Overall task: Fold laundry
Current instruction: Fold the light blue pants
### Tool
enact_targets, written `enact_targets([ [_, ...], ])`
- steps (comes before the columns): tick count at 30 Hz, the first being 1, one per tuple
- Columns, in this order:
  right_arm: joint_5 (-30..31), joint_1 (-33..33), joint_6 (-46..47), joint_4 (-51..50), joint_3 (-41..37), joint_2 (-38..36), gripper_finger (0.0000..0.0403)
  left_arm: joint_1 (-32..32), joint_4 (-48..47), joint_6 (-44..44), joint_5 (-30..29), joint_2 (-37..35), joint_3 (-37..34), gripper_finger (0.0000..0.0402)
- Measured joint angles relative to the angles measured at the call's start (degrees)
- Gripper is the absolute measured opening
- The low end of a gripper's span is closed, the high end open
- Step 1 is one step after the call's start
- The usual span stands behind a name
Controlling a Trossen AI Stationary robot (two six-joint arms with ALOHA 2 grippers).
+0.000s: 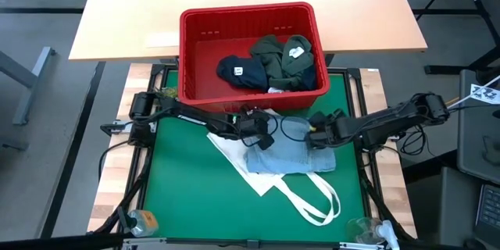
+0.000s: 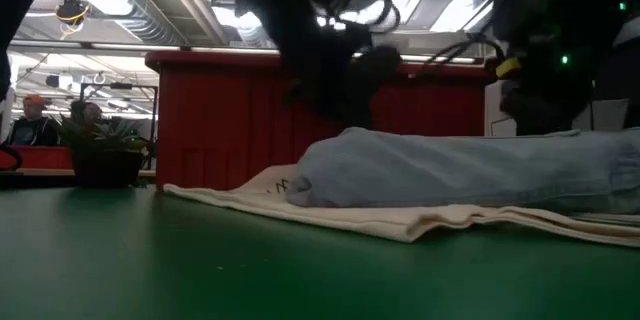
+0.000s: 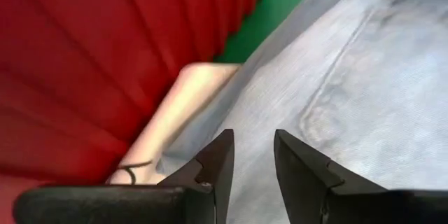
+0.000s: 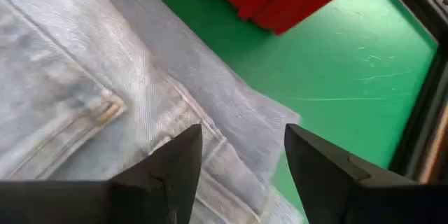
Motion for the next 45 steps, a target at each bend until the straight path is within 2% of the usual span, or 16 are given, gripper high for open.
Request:
enact_targets([
  [3,-0.83,0.99,-0.96,-1.71,2.27,-1.05,0.0205,-1.26,0.42,1.05,2.27,-1.25,1.48,0.0098],
  [6,-1.18,3.11,-1.03,-1.73,3.74,-1.65,0.0205,-2.77,0.52,1.05,6.94,-2.2,2.35,0.0098],
  [10,-2.07,7.58,-0.99,1.47,4.47,-1.86,0.0205,-5.41,0.51,1.01,13.69,-2.76,2.59,0.0098],
  [13,-2.47,11.29,-0.98,5.28,4.52,-1.89,0.0205,-7.92,-0.97,0.84,15.47,-2.74,2.59,0.0098],
  [20,-2.05,17.3,-0.92,9.43,4.55,-1.93,0.0205,-11.6,-8.62,-2.3,12.62,-2.74,2.59,0.0098],
  [27,-2.01,19.08,-0.87,11.67,4.55,0.82,0.0205,-11.98,-19.19,-8.23,5.89,-2.74,2.57,0.0098],
  [30,-1.94,19.06,-0.85,12.58,4.55,3.41,0.0205,-12.01,-18.6,-8.45,4.06,-2.53,2.57,0.0098],
  [40,-3.36,19.04,-0.79,13.05,4.66,11.37,0.0205,-13.38,-18.22,-11.19,3.47,2.17,2.66,0.0098],
  [45,-4.3,19.04,-0.19,13.24,4.77,13.57,0.0205,-14.03,-22.36,-11.33,3.28,3.21,2.89,0.0098],
])
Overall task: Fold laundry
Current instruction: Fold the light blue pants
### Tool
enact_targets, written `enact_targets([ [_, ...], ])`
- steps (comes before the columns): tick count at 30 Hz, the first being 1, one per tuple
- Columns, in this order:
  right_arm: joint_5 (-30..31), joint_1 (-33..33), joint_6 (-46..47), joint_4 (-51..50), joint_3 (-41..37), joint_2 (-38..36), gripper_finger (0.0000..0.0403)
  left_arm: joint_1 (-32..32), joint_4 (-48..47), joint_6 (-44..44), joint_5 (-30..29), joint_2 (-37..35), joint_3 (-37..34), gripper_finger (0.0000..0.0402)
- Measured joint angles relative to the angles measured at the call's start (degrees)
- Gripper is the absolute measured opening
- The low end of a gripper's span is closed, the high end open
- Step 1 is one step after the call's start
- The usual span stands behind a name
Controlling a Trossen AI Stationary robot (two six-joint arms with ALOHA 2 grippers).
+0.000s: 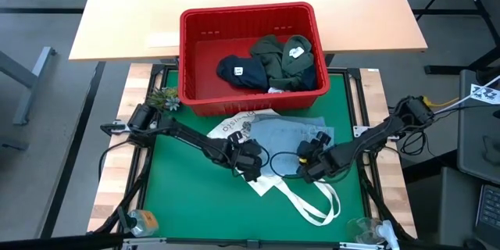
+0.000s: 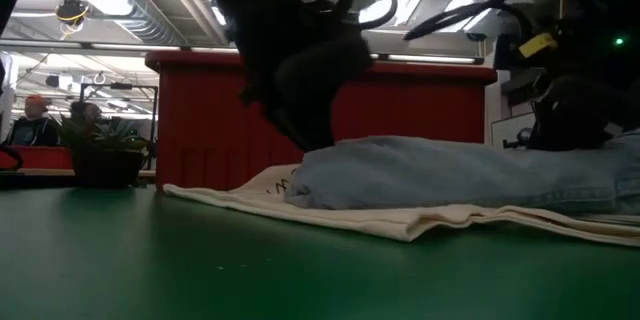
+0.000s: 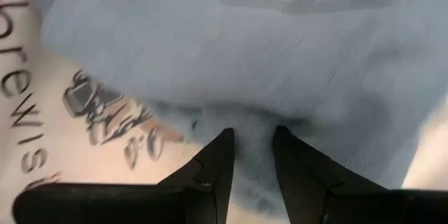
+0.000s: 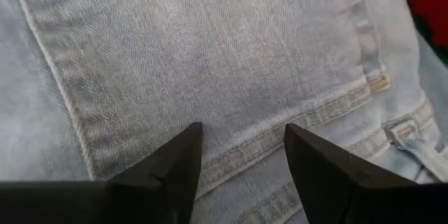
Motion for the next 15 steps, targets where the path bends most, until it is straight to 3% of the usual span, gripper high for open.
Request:
enact_targets([
  [15,-1.74,-0.02,0.99,-0.39,-0.04,0.33,0.0205,-2.93,-4.93,-1.32,1.11,-1.74,-0.31,0.0098],
])
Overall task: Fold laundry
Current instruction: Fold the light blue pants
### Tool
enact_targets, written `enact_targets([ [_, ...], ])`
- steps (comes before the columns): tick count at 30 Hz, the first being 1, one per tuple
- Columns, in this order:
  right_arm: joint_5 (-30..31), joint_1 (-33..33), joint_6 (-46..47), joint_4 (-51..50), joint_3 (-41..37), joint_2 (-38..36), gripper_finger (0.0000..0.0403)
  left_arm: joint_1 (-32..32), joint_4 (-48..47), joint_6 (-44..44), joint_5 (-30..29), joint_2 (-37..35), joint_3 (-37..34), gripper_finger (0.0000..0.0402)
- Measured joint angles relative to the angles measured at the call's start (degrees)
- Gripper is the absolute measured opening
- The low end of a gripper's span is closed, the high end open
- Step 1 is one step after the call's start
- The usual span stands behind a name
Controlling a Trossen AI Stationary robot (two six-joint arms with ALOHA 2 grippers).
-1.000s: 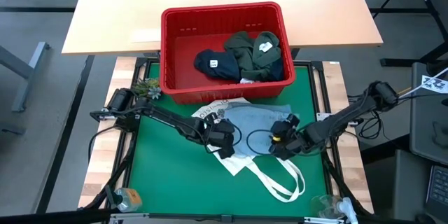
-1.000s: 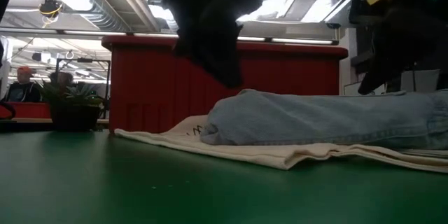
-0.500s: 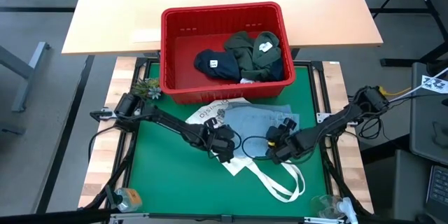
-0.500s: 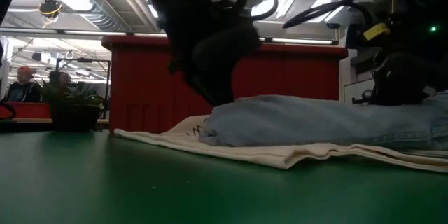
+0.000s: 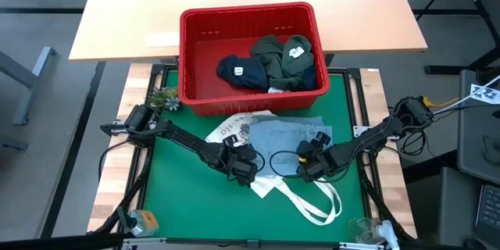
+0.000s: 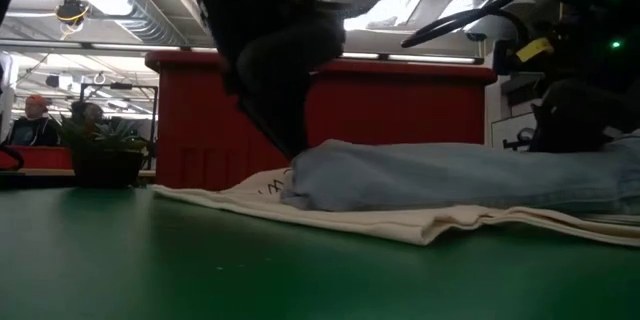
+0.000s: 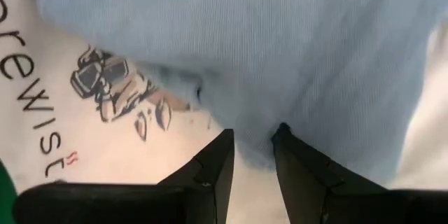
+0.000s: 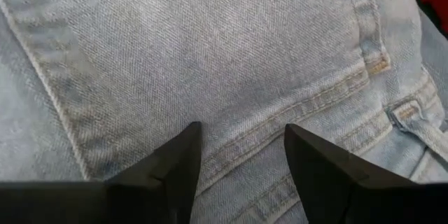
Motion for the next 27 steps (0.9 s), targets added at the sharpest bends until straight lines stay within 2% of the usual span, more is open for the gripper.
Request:
enact_targets([
  [3,-0.39,0.0,-0.13,-0.48,-0.17,-0.01,0.0205,-0.14,-1.49,-0.15,1.31,-1.4,-0.3,0.0098],
  [10,-0.45,0.0,-0.21,-0.1,-0.17,0.03,0.0205,0.23,0.09,-0.26,-0.53,-4.16,-0.13,0.0098],
  [23,-3.95,0.8,-0.26,-1.02,1.97,-6.02,0.0205,2.77,13.41,0.1,-1.17,-4.24,-0.11,0.0098],
  [27,-2.4,3.51,-0.25,-0.91,2.51,-6.24,0.0205,2.84,13.16,0.18,-1.2,-3.81,0.0,0.0098],
])
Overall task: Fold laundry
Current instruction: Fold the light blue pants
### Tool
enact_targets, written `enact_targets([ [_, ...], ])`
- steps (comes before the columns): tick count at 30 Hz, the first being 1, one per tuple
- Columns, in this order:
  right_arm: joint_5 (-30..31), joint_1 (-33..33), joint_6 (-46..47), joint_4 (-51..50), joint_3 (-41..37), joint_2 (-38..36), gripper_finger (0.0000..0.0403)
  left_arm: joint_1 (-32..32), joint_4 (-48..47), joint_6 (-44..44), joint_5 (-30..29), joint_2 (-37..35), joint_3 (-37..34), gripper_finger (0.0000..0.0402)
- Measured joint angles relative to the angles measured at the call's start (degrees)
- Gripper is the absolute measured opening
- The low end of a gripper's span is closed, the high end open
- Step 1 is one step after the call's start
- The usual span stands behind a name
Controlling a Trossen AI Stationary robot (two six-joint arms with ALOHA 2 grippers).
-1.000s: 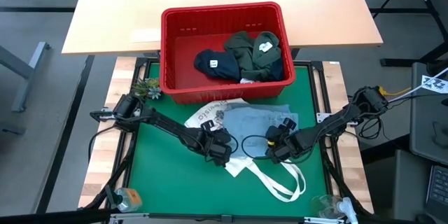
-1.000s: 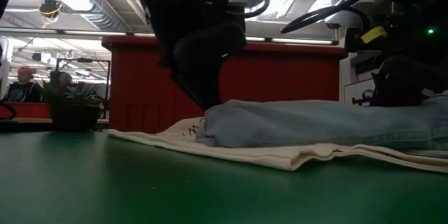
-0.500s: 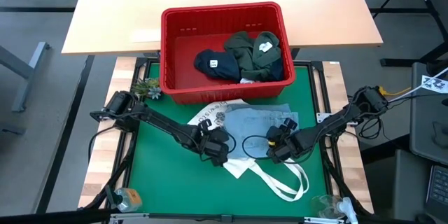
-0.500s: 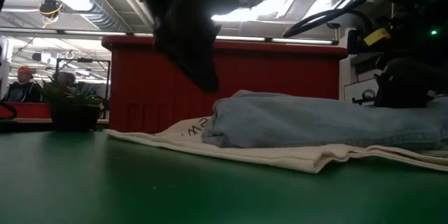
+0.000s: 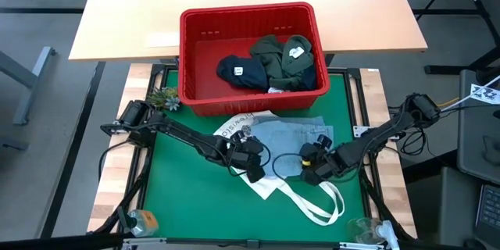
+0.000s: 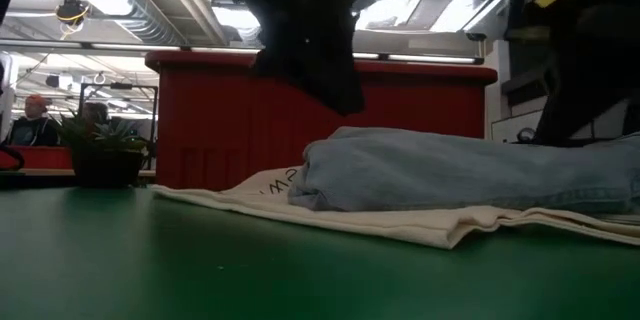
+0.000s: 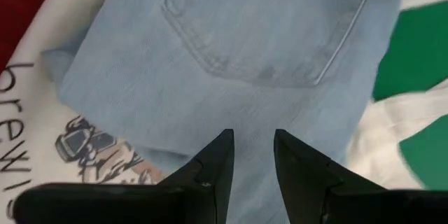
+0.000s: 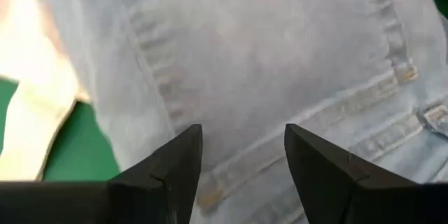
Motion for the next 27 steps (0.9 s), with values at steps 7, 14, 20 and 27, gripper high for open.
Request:
enact_targets([
  [7,1.35,5.24,6.18,0.54,-3.15,0.0,0.0205,0.0,-0.9,-1.73,-2.28,0.04,-3.27,0.0098],
  [14,2.36,8.36,13.69,3.04,-8.59,-0.1,0.0205,-0.11,6.64,-5.73,-2.21,0.07,-11.08,0.0098],
  [20,3.18,8.55,13.68,3.17,-8.72,-0.39,0.0205,-0.09,7.74,-6.56,-1.47,-0.09,-14.61,0.0098],
  [27,2.56,8.55,11.54,-2.8,-2.6,-3.09,0.0205,-0.11,5.63,-5.87,5.74,-2.43,-10.42,0.0098],
])
